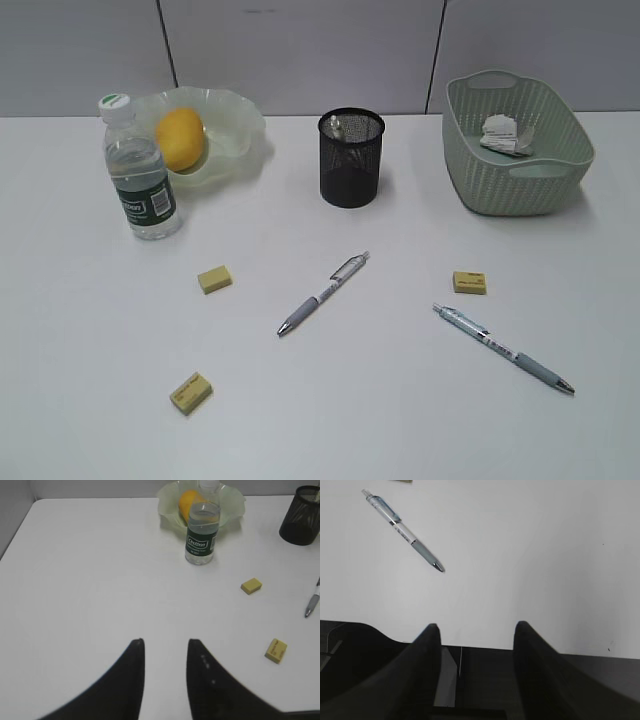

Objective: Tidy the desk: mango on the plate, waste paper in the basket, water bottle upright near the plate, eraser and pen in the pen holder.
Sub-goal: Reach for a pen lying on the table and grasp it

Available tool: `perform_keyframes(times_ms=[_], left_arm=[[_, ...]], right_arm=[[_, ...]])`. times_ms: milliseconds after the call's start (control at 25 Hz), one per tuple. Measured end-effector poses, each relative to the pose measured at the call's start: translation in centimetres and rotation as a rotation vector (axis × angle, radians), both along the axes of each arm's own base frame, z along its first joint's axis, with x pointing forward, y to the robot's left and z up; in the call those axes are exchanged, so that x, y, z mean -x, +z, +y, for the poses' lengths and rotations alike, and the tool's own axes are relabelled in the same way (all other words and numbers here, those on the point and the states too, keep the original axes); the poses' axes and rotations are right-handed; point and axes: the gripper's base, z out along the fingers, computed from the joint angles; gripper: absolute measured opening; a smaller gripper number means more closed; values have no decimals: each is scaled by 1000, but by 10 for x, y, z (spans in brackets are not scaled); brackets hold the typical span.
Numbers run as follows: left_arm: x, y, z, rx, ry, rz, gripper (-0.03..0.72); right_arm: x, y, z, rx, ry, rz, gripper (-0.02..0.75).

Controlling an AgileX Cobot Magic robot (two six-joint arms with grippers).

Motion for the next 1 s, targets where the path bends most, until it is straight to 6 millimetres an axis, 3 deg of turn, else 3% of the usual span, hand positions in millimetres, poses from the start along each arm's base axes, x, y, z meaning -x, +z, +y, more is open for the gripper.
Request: perform_keyframes(times_ms=[240, 520, 720, 1000], left_arm=[[0, 0, -2, 20, -15, 1, 233], [0, 0, -2, 23, -17, 1, 235], [0, 0, -2, 24, -17, 1, 239], [0, 0, -3, 26, -19, 2, 241]], right_arm=[[92, 9, -5, -33, 2, -247, 381], [160, -10, -9, -42, 25, -497, 381], [182, -23, -11, -20, 60, -631, 379], [187, -48, -10, -31, 73, -717, 379]])
